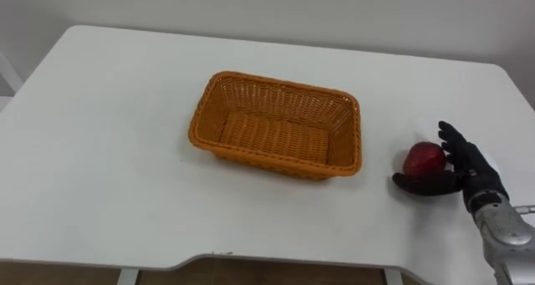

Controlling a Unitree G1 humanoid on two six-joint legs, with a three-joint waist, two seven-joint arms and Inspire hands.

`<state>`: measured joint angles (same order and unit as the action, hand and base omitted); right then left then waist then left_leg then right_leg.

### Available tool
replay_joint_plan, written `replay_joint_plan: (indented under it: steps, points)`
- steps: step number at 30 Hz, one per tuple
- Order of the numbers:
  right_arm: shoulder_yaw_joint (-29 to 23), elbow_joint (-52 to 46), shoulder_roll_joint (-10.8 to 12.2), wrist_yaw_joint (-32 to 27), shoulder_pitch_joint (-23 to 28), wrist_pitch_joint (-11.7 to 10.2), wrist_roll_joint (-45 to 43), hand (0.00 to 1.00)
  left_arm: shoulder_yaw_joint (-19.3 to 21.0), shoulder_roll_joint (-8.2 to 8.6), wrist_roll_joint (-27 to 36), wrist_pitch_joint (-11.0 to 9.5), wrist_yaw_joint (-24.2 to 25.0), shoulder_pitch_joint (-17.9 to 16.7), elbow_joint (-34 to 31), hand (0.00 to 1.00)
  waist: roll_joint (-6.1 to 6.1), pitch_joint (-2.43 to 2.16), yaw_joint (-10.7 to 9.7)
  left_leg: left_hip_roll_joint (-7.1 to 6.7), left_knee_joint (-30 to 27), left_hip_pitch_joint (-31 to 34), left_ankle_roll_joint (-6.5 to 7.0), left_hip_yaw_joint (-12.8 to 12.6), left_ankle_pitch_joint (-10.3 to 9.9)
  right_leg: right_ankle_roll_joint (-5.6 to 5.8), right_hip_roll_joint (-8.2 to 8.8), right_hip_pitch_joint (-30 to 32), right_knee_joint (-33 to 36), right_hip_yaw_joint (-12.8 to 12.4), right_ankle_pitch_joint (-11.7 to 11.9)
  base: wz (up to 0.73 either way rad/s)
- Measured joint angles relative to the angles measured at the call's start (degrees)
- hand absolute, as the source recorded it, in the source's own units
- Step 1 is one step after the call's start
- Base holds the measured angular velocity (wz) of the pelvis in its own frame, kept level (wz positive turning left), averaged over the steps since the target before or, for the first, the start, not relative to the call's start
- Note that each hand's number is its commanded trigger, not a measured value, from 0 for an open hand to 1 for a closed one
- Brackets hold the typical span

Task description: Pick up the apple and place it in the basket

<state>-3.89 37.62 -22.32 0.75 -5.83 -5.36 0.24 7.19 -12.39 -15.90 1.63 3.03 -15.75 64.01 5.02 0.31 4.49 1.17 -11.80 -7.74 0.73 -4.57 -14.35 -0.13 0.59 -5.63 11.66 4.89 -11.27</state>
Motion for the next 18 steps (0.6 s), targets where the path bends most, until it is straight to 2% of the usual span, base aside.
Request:
replay_joint_plan:
  steps: [1,3,7,15,18]
  points:
    - [0.09,0.29,-0.22,0.16,-0.06,0.0,-0.92,1.0,0.05,-0.1,0.04,0.0,0.01,-0.02,0.09,0.0,0.05,-0.04,0.18,0.0,-0.04,-0.02,0.0,0.0,0.0,0.0,0.03,-0.03,0.0,0.11,0.0,0.0]
    - [0.09,0.56,-0.32,-0.02,-0.15,-0.02,-2.42,1.0,0.05,-0.18,0.04,0.0,0.02,-0.05,0.12,0.0,0.15,-0.07,0.35,0.01,-0.04,-0.11,0.0,0.02,0.0,0.0,0.06,-0.16,0.0,0.25,0.01,0.0]
    - [0.14,2.79,-1.93,-0.23,-1.46,-0.05,-5.48,1.0,0.04,-0.37,0.07,-0.02,0.11,0.09,0.17,0.0,0.08,0.06,0.35,0.02,0.06,-0.75,0.0,0.15,0.0,0.0,0.08,-0.95,-0.21,0.56,0.01,0.02]
    - [0.17,4.38,-2.09,-0.97,-1.64,-0.39,-7.04,1.0,0.04,-0.66,0.05,0.0,0.26,1.2,0.71,0.0,0.16,-0.01,0.51,0.0,0.32,-0.85,0.0,0.36,0.0,0.02,0.04,-1.62,-1.05,0.79,0.16,0.01]
    - [0.19,4.36,-2.09,-0.82,-1.64,-0.4,-6.96,1.0,0.04,-0.83,0.06,0.0,0.44,1.21,0.71,0.0,0.38,-0.18,0.51,0.01,0.34,-0.85,0.0,0.35,0.0,0.01,0.04,-1.47,-1.05,0.77,0.16,0.0]
